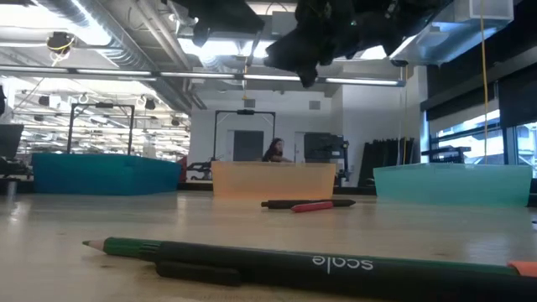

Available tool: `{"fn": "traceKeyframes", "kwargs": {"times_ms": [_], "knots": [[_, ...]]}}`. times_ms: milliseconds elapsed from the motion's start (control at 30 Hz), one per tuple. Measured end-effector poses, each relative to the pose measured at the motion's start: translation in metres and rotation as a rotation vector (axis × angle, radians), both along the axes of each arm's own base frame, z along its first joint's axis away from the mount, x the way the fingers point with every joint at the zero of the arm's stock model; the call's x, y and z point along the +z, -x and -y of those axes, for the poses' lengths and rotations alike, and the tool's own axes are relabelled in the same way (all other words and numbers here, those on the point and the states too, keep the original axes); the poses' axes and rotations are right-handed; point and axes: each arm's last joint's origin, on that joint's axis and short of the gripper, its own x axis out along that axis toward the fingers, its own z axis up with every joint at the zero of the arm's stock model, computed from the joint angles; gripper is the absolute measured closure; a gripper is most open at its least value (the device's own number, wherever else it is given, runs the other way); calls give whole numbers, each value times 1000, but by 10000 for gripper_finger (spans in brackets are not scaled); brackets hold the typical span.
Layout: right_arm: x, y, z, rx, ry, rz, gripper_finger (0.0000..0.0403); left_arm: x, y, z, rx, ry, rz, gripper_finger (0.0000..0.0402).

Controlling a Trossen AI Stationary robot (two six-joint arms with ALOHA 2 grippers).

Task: Sort crayons/erasers/pens/pencils in bins
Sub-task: Put the gray crayon into the blue bin

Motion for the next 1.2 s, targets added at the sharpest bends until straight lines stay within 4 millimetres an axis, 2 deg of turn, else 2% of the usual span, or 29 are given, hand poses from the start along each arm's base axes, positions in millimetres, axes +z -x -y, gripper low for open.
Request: {"fn": "traceKeyframes", "kwargs": {"times_ms": [200,433,767,1200], "knots": [[-3,-8,1,11,36,63,293,0,0,0,-1,-1,-1,401],[-2,-8,4,1,40,76,293,0,0,0,-5,-13,-5,401],[-15,-18,8,-5,36,95,293,0,0,0,-8,-25,-13,401],[-13,-19,8,2,67,128,298,0,0,0,-8,-25,-13,401]]}}
